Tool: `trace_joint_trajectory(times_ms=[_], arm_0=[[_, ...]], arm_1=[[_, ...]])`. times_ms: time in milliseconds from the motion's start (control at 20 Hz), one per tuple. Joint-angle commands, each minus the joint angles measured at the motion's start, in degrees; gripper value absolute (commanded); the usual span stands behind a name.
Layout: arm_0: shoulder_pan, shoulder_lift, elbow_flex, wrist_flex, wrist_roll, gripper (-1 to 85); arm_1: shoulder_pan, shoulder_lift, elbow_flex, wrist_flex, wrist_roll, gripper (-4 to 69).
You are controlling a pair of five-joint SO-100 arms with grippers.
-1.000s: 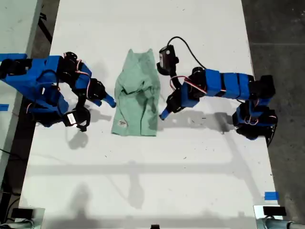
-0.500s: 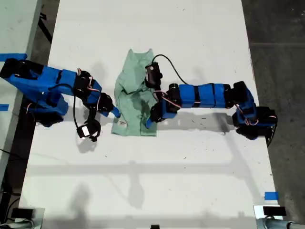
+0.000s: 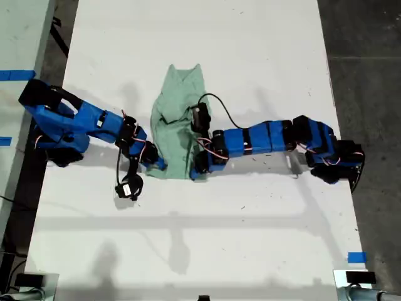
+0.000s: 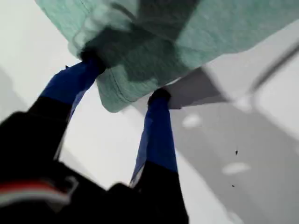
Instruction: Fold tshirt
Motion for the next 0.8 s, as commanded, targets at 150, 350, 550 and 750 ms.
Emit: trace_joint_trajectory(times_ms=[150,350,550,750], arm_0=[[0.79,-0.62,-2.11,-0.79,3.16,12.1],[6.59,-0.53,-5.01,-0.79,1.05,0.1],[13.97,-7.12,-21.88,7.65,-0.62,0.1],[20.92,-23.2,-57.22,23.2,-1.14,0.1]], arm_1=[[-0.7,-0.53,-4.92,-1.32,0.7,15.4],[-1.67,-0.35,-5.8,-1.58,-0.79,-1.0],[-5.71,2.02,-7.12,1.32,-1.32,-0.9],[-14.94,10.2,-7.12,8.0,1.41,-0.9]])
